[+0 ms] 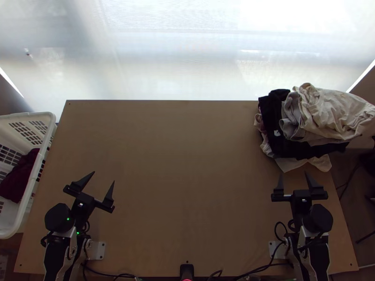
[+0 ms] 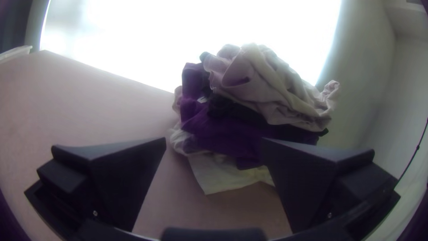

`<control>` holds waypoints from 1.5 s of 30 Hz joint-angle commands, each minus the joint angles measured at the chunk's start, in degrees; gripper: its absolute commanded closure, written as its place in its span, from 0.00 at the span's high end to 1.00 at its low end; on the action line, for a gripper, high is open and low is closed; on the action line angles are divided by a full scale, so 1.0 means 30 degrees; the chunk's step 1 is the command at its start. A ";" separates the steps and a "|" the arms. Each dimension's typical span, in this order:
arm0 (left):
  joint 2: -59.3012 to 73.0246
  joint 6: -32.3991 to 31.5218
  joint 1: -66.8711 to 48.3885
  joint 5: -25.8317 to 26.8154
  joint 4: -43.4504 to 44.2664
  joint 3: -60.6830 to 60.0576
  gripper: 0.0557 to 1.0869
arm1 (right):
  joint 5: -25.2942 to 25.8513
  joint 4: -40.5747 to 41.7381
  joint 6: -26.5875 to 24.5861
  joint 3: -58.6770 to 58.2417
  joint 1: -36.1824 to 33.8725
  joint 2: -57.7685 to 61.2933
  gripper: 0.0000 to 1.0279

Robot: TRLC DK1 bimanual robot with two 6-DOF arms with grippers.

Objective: Fold the t-shirt

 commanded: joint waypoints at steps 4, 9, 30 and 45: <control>0.0018 -0.0002 0.0004 0.0008 0.0021 0.0004 0.95 | -0.0004 0.0005 0.0030 0.0006 0.0002 0.0004 0.95; -0.0011 -0.0002 0.0004 0.0008 0.0021 0.0004 0.95 | -0.0004 0.0005 0.0030 0.0006 0.0002 0.0004 0.95; 0.0018 -0.0002 -0.1167 0.0008 0.0051 0.0004 0.95 | -0.0004 0.0005 0.0030 0.0006 0.0002 0.0004 0.95; 0.0018 -0.0002 -0.1167 0.0008 0.0051 0.0004 0.95 | -0.0268 -0.0025 0.0880 0.0006 0.1965 0.0004 0.95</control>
